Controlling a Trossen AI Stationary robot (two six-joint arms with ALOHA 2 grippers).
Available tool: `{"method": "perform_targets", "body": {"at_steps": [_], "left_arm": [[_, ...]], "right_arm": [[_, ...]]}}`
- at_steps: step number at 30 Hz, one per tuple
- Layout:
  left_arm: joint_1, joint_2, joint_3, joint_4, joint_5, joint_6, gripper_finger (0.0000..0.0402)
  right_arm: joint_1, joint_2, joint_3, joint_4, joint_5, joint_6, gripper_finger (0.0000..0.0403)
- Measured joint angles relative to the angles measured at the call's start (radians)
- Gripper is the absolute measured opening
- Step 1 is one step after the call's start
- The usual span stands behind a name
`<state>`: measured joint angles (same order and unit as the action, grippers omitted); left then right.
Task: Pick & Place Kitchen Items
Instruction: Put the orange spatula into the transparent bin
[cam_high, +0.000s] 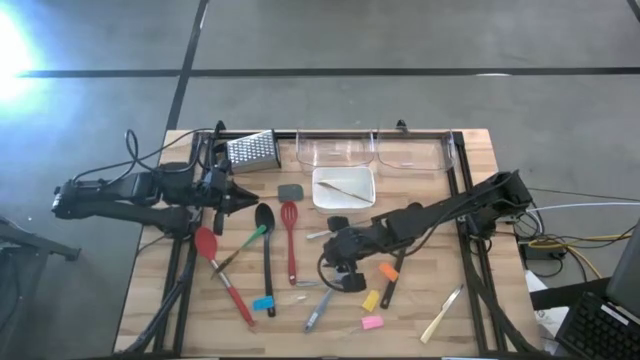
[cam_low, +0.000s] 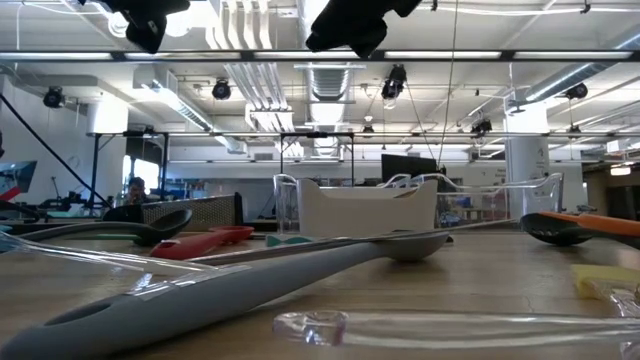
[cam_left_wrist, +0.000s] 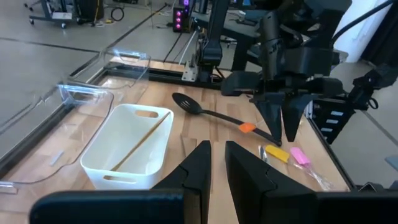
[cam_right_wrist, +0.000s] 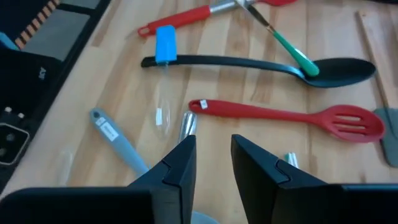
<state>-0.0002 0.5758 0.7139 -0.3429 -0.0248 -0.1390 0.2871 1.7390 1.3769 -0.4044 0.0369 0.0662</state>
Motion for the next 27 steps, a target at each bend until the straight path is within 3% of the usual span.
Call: {"method": "perform_targets", "body": {"at_steps": [4,9,15,27], "left_arm": [[0.000,0.001,0.000,0.007,0.000,-0.043,0.0053],[-0.003,-0.002,0.000,0.007,0.001,-0.107,0.0053],[-0.003,-0.011,0.000,0.007,0.001,-0.095,0.0053],[-0.003,-0.014,0.000,0.006,0.001,-0.014,0.0053]], "right_arm": [[0.001,-0.002,0.007,-0.034,-0.043,0.012,0.0113],[0.012,-0.014,0.011,-0.324,-0.095,0.222,0.0123],[0.120,-0.016,-0.019,-0.627,-0.041,0.475,0.0116],[0.327,-0.025,-0.101,-0.655,-0.006,0.962,0.0128]]}}
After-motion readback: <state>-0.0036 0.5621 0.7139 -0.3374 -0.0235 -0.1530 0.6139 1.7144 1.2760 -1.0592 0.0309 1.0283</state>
